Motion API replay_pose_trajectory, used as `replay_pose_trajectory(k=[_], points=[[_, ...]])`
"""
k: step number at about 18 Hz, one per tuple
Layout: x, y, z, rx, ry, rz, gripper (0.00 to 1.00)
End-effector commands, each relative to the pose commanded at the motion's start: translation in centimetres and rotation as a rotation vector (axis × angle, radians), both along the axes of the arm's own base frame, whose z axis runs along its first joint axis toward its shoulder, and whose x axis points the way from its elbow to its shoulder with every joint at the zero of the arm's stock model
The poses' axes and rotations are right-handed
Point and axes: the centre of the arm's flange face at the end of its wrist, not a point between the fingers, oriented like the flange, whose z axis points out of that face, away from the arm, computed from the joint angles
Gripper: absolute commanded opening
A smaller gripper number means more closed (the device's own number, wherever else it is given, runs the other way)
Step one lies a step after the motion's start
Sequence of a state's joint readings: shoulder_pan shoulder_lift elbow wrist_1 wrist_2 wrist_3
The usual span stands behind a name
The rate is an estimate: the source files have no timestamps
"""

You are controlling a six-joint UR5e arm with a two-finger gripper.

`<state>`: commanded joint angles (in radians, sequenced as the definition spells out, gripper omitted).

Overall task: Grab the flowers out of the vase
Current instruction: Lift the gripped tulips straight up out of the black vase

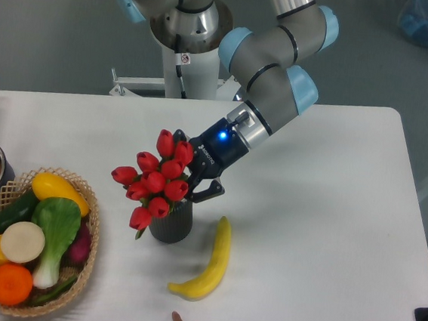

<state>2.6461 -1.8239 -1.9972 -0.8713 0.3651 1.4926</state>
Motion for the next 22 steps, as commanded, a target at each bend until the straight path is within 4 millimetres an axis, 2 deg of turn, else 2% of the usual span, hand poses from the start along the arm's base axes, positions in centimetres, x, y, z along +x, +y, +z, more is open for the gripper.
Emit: replay_pose_trajectory(k=[1,7,13,19,22], points=[[0.0,-0.1,0.0,-0.001,-0.004,0.003,0.48],[0.2,-0.3,0.6,0.005,0.003,0.005,0.47],[1.8,-0.5,3.1,0.091,-0.016,-0.004,0.48],[2.9,-1.0,6.0,0.091,-0.028,0.015,0.48],[3.6,-1.5,6.5,0.090,-0.031,0.020,0.48]])
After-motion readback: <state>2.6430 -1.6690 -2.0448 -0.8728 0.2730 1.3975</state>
